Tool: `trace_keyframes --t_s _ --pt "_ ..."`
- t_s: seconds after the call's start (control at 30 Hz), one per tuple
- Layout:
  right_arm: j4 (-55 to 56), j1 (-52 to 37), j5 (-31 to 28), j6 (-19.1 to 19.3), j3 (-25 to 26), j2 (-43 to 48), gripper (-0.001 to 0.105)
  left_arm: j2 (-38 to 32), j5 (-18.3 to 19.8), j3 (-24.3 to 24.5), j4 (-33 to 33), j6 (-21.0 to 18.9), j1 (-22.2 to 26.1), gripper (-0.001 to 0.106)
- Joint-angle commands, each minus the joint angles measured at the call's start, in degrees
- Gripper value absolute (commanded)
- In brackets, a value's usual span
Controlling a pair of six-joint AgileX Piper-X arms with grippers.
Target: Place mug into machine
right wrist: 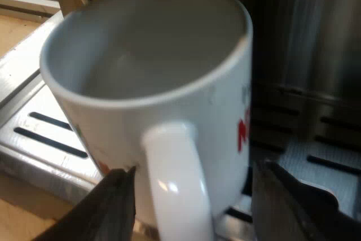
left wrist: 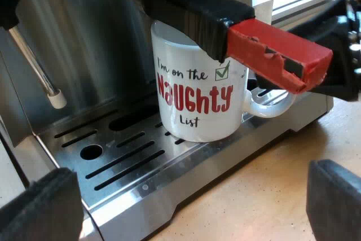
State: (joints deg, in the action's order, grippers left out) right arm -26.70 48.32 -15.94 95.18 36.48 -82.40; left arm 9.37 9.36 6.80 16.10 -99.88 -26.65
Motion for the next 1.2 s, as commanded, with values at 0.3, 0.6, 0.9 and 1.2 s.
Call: trace_keyframes --t_s 0.3,0.6,0.9,1.2 --pt "-12.88 0.05 1.92 1.18 -4.9 -1.73 0.048 -0.05 -0.16 0.04 -1.38 -0.14 -0.2 0.081" --pt "-17.24 0.05 1.92 2.84 0.22 -9.11 0.048 -0.05 -0.16 0.04 -1.38 -0.14 -0.2 0.081" --pt "-17.24 0.05 1.1 2.82 5.76 -13.76 0.048 -0.05 -0.16 0.04 -1.38 -0.14 -0.2 0.081" --pt "-17.24 0.05 2.12 2.82 10.57 -17.12 0.048 -0.05 -0.16 0.04 -1.38 -0.14 -0.2 0.081"
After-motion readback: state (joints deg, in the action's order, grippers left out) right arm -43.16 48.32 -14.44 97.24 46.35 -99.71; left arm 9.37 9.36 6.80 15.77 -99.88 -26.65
